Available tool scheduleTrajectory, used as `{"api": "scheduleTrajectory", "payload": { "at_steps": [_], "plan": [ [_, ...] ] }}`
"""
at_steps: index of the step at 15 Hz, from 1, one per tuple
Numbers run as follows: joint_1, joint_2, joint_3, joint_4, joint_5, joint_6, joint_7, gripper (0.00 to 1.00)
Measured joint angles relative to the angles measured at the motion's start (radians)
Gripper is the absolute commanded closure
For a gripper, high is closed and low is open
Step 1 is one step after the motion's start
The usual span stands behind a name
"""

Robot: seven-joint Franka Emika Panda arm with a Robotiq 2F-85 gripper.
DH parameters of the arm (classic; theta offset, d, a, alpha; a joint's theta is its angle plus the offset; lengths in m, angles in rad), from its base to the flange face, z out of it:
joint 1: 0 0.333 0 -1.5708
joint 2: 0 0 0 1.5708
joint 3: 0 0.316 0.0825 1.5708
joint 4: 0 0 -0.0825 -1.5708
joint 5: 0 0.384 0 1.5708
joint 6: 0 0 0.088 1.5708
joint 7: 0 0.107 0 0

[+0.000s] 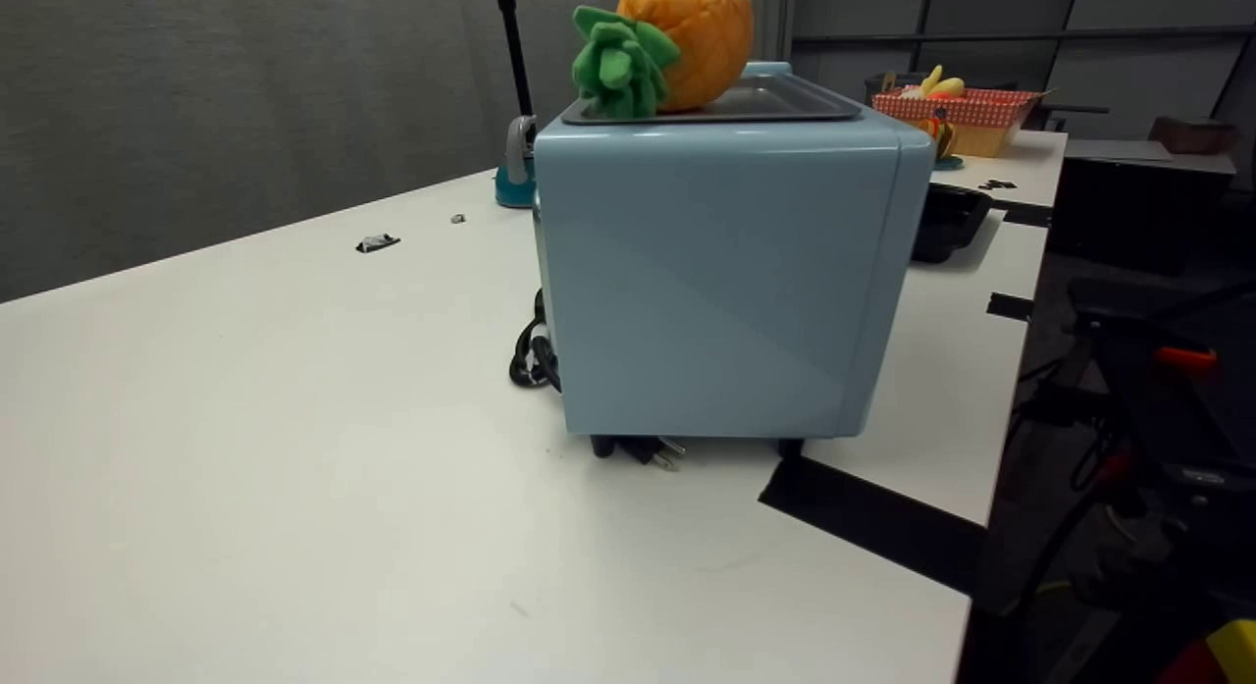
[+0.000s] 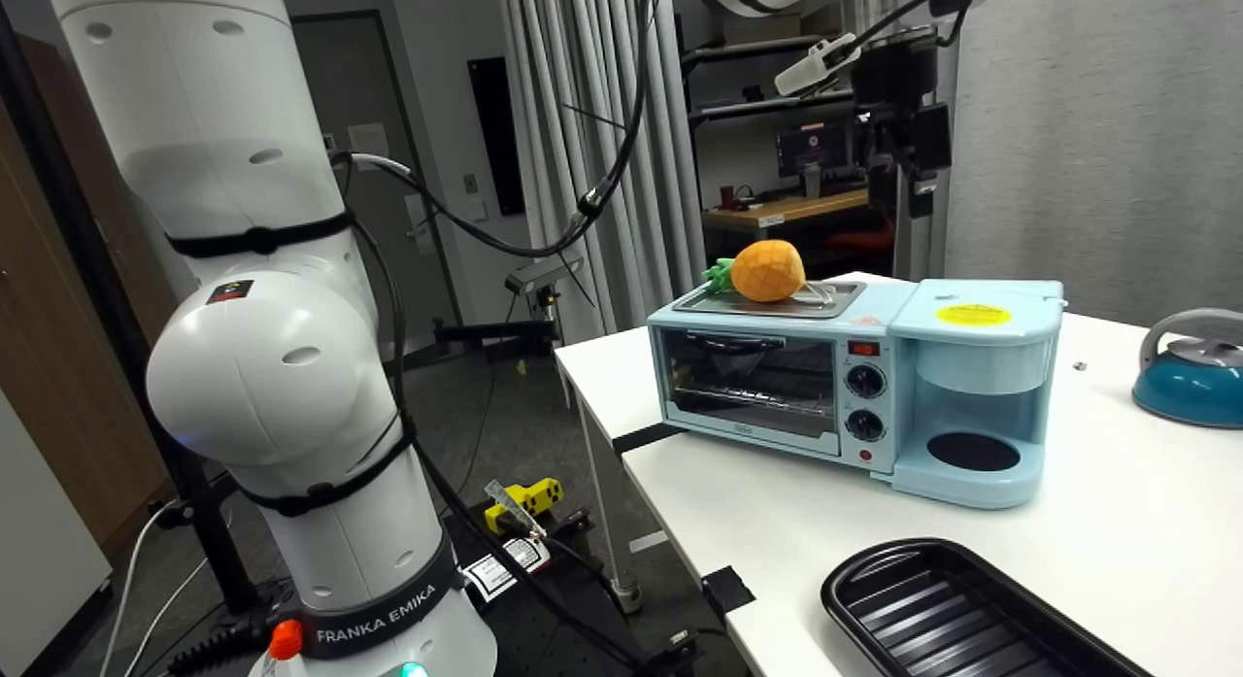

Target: Push the button on the top of the breakfast maker

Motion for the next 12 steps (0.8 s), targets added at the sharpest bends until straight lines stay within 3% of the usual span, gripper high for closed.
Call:
{"api": "scheduleTrajectory", "payload": {
  "at_steps": [12],
  "plan": [
    [0.001,0.009,-0.002,0.001,0.0,0.0,0.004,0.0]
  ]
}}
